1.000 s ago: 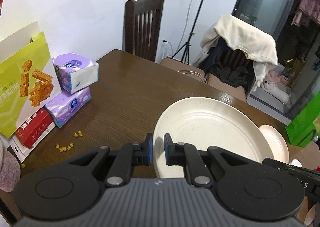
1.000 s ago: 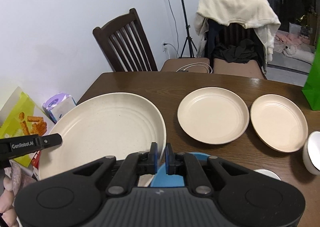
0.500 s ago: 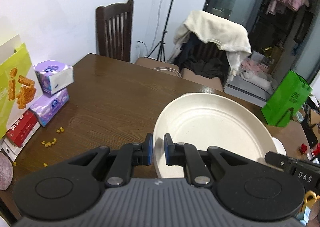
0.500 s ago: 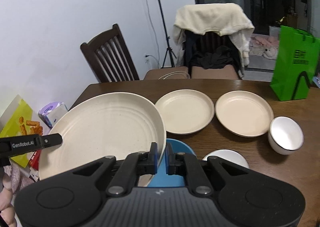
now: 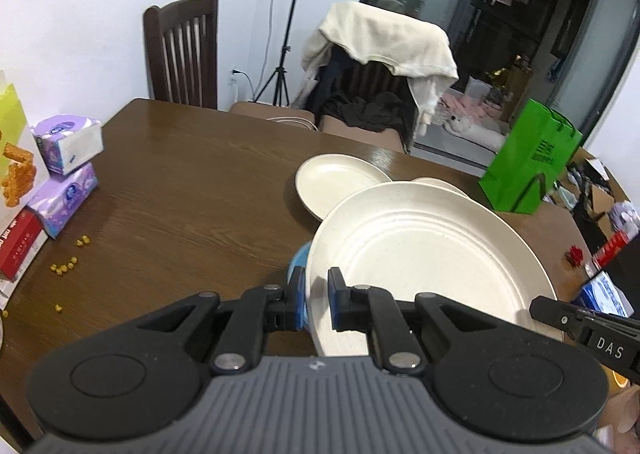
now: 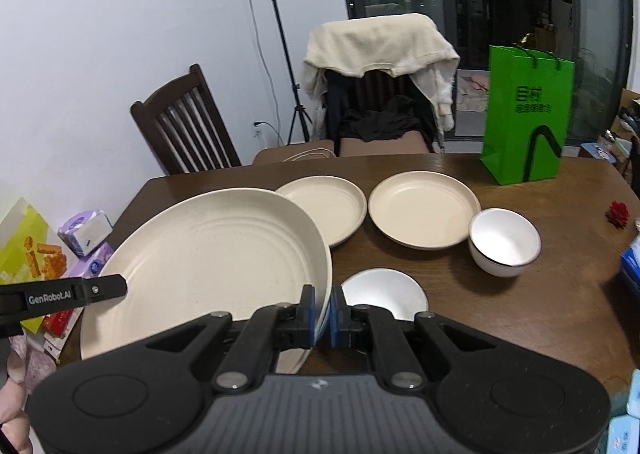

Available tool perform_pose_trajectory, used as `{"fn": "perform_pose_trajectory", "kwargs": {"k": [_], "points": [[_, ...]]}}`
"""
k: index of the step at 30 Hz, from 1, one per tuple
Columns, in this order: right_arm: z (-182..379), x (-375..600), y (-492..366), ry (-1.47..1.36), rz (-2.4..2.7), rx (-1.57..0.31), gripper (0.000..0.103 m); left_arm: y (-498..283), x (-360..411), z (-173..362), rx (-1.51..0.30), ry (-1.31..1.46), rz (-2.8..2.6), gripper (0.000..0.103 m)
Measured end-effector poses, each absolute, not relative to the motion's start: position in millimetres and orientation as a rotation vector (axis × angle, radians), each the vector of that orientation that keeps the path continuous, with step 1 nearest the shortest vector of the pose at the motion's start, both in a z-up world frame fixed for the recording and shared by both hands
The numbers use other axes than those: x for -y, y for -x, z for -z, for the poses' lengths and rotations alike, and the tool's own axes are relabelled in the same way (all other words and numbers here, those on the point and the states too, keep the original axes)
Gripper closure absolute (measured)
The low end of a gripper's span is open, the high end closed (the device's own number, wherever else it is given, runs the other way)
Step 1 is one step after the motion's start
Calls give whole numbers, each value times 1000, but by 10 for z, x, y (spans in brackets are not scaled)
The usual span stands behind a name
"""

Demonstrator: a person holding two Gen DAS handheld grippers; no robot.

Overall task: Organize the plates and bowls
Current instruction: 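Lift the beige plate with both grippers and carry it back, then lower the beige plate onto the table and open both grippers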

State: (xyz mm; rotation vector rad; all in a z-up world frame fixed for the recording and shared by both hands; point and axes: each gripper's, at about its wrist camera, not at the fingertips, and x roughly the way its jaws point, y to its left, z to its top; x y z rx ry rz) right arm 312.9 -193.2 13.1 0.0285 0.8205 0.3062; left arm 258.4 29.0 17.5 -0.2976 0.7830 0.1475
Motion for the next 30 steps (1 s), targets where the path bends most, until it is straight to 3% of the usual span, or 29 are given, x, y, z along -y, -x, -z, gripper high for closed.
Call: {"fn": "perform_pose_trajectory", "kwargs": {"k": [30], "points": [[478, 2795, -2351, -69, -151, -893, 96, -2234, 435, 549, -920, 232, 23, 91]]}}
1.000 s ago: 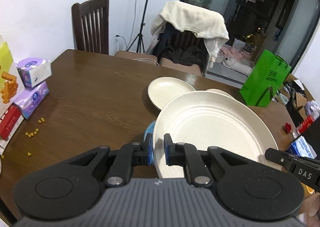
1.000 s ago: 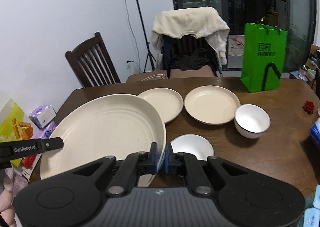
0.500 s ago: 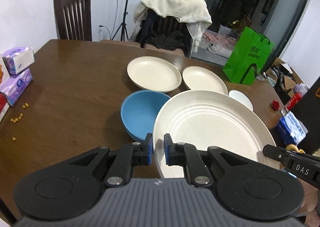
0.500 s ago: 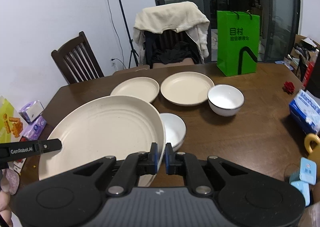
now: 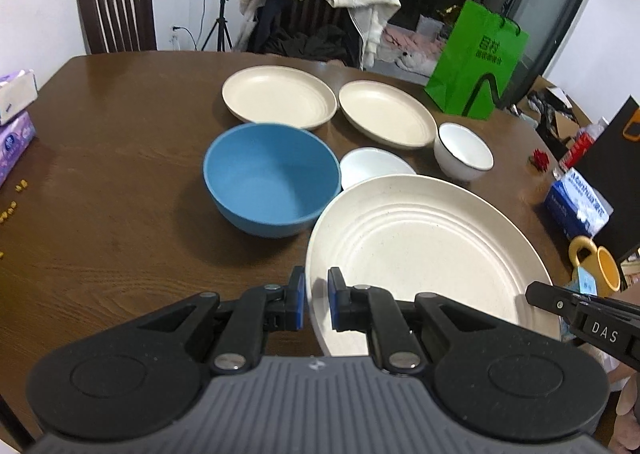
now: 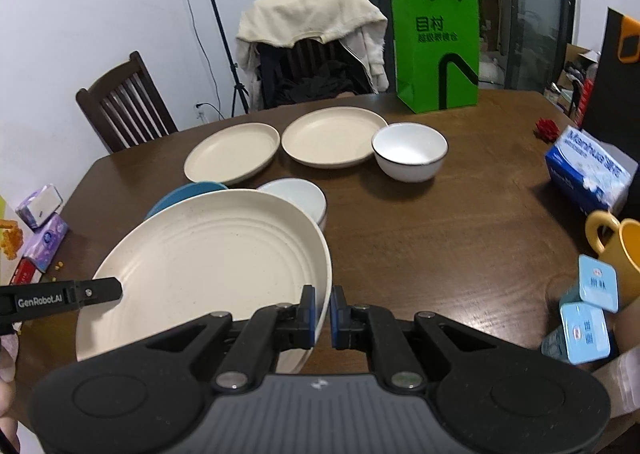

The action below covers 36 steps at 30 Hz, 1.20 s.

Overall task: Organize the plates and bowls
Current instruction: 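Lower the beige plate onto the table and open both grippers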

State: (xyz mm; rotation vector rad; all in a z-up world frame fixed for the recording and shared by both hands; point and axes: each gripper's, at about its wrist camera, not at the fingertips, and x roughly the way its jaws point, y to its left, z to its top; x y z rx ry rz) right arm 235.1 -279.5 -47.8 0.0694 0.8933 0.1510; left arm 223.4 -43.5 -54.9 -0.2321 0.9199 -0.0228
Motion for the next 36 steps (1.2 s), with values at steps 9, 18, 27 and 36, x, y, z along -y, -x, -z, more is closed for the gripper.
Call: {"fn": "perform_pose_trajectory", "kwargs": {"k": [9, 18, 27, 36], "points": [[788, 2924, -2296, -68, -119, -936, 96, -2233, 574, 866, -972, 205, 47, 91], [1075, 3035, -2307, -61, -96, -985, 96, -2245, 669, 1132, -1014, 185, 66, 91], [1284, 3117, -2293, -36, -78, -1011, 95, -2255, 788, 1355, -1045, 159, 86, 91], [1469, 3154, -2281, -15, -68, -1030, 95, -2231, 866, 1554, -1071, 124, 90, 91]]}}
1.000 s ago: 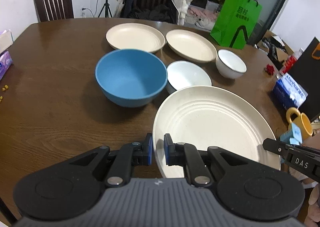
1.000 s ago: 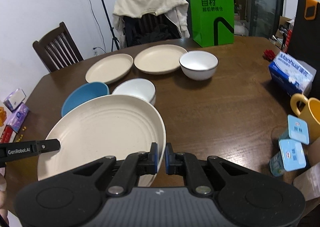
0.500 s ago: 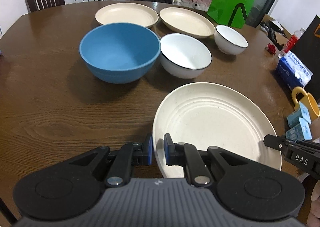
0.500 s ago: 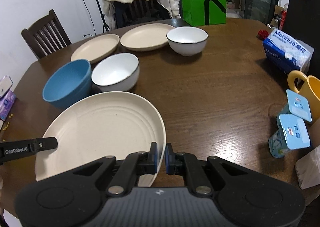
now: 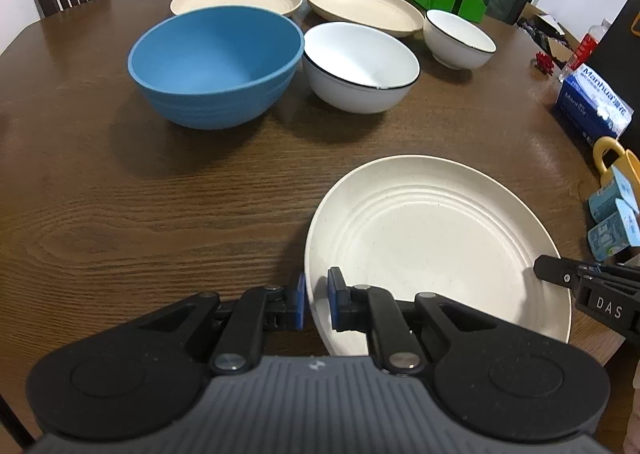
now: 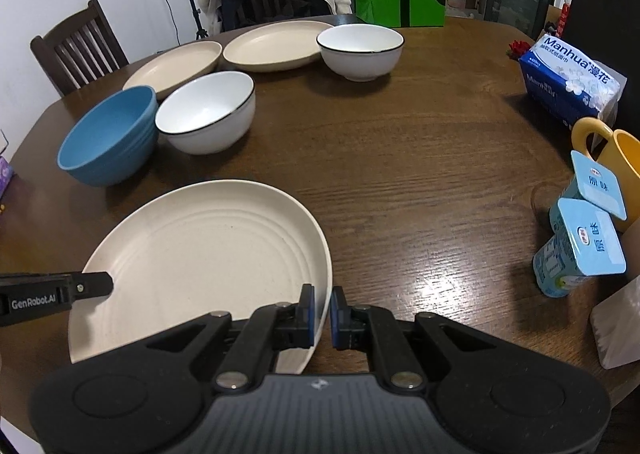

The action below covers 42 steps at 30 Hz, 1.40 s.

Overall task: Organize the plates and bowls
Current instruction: 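Lower the beige plate onto the table and open both grippers, then withdraw both grippers from the placed beige plate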

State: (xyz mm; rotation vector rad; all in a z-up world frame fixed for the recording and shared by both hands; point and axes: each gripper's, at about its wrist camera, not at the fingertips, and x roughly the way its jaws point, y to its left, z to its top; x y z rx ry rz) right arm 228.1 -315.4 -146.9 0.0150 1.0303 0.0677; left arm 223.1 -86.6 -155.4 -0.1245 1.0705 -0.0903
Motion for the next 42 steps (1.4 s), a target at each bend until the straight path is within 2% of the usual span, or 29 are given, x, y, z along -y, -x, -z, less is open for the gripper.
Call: {"fn": "perform_pose_trajectory", "kwargs": {"k": [18, 21, 24, 26, 27, 28, 29, 30, 31, 33, 34, 35, 39, 40, 41, 42], "points": [[1738, 3193, -2311, 14, -63, -1048, 94, -2260, 943, 1723, -1104, 87, 90, 91], [1758, 3203, -2340, 1, -64, -1069, 90, -2290, 932, 1728, -1115, 108, 101, 89], [1770, 3206, -2340, -16, -62, -1084, 83, -2281, 906, 1700, -1104, 114, 107, 77], [1737, 3208, -2330, -27, -70, -1069, 81, -2261, 870, 1653, -1087, 124, 103, 57], [1715, 3217, -2333, -33, -71, -1064, 78, -2253, 851, 1624, -1077, 129, 101, 54], [1687, 3226, -2336, -42, -69, -1060, 67, -2249, 831, 1596, -1069, 135, 100, 49], [1660, 3233, -2337, -51, -66, -1055, 51, -2243, 810, 1566, -1061, 140, 98, 38], [1630, 3242, -2335, -61, -63, -1049, 44, -2239, 789, 1534, -1053, 144, 93, 32], [1601, 3247, -2330, -71, -63, -1043, 36, -2227, 771, 1503, -1042, 147, 88, 18], [1549, 3261, -2324, -84, -64, -1043, 26, -2194, 728, 1437, -1018, 156, 88, 11], [1533, 3258, -2313, -86, -62, -1046, 15, -2175, 714, 1410, -1011, 156, 85, 4], [1508, 3259, -2297, -87, -61, -1045, 13, -2154, 696, 1377, -999, 159, 81, 0], [1395, 3237, -2233, -82, -67, -1054, 12, -2036, 628, 1250, -949, 175, 77, 0], [1363, 3234, -2217, -79, -71, -1051, 9, -2014, 621, 1220, -943, 176, 76, 0], [1324, 3221, -2191, -72, -70, -1043, 1, -1993, 625, 1189, -933, 174, 78, 0], [1289, 3213, -2160, -62, -65, -1032, 0, -1971, 624, 1157, -925, 172, 77, 0]]}}
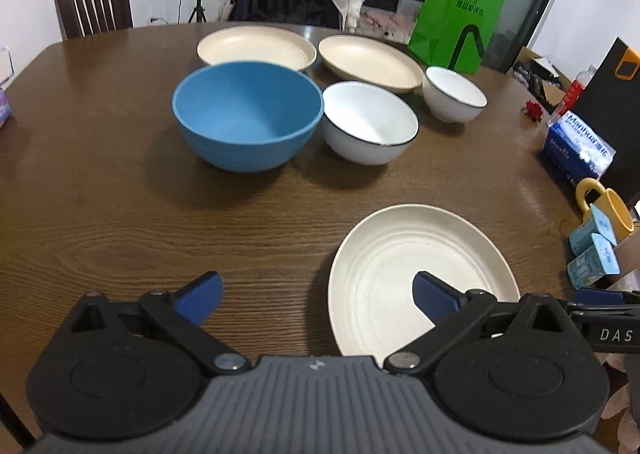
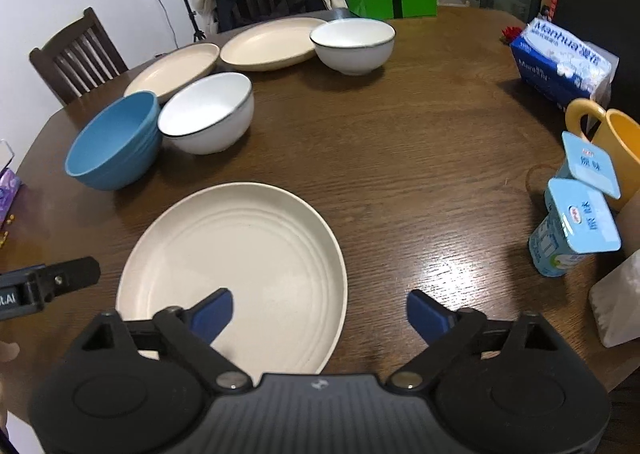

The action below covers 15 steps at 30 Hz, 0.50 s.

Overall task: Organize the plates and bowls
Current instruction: 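Withdraw both grippers from the placed beige plate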

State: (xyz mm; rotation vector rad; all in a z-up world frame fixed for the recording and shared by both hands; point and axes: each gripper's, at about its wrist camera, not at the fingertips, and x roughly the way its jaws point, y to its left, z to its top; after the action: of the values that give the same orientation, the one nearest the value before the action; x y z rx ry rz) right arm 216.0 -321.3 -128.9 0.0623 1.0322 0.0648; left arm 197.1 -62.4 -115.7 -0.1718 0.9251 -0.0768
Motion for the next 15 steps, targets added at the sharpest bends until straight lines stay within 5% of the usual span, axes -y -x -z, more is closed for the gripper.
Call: {"fn": "perform_pose_trajectory", "kwargs": {"k": [15], "points": [[876, 3156, -1723, -33, -130, -952, 0, -1535, 533, 758, -813, 196, 67, 0]]}}
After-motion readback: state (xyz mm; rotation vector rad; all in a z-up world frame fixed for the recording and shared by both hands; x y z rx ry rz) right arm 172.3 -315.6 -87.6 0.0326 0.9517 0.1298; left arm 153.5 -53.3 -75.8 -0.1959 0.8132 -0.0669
